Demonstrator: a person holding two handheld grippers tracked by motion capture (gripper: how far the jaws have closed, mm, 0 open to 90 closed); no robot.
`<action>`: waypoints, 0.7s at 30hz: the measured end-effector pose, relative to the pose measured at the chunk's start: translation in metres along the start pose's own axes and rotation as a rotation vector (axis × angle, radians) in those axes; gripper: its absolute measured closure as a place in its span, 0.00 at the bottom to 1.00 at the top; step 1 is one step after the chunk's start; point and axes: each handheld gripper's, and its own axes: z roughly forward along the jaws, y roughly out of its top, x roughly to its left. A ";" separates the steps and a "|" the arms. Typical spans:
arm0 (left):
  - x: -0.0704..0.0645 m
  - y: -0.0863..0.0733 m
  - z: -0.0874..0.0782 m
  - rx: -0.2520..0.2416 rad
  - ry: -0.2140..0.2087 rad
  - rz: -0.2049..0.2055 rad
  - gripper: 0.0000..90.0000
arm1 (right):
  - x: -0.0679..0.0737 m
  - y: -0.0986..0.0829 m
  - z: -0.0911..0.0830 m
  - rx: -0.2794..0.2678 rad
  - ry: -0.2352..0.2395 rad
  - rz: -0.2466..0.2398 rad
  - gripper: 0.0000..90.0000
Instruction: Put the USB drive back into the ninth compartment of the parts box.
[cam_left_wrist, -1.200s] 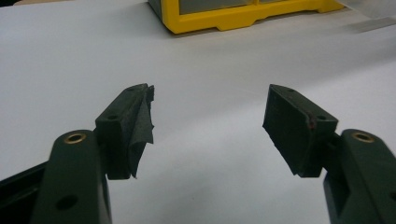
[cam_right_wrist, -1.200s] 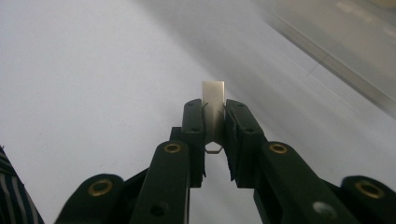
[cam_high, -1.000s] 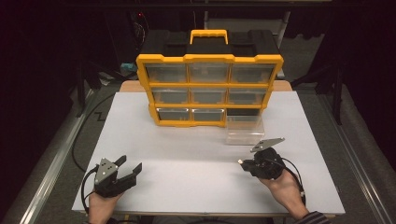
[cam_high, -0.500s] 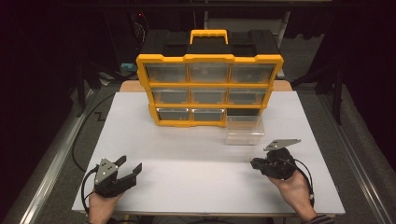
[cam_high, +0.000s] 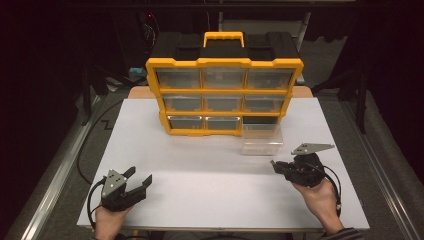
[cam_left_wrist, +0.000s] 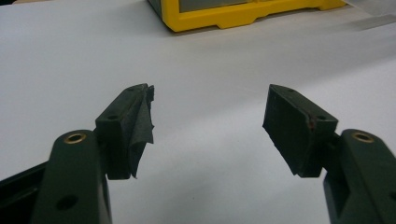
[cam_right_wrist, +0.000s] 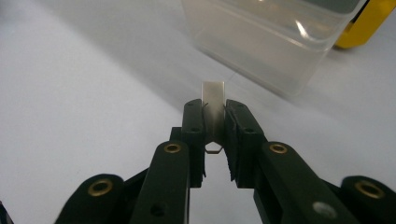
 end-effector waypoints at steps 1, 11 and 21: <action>0.000 0.000 0.000 -0.001 0.000 0.000 0.37 | 0.000 0.001 -0.001 -0.008 0.001 0.001 0.89; 0.000 0.000 0.000 0.000 0.001 0.000 0.37 | -0.003 0.010 -0.007 -0.041 -0.001 0.006 0.89; 0.000 0.000 0.000 0.000 -0.001 0.000 0.37 | -0.007 0.025 -0.010 -0.069 -0.009 0.004 0.89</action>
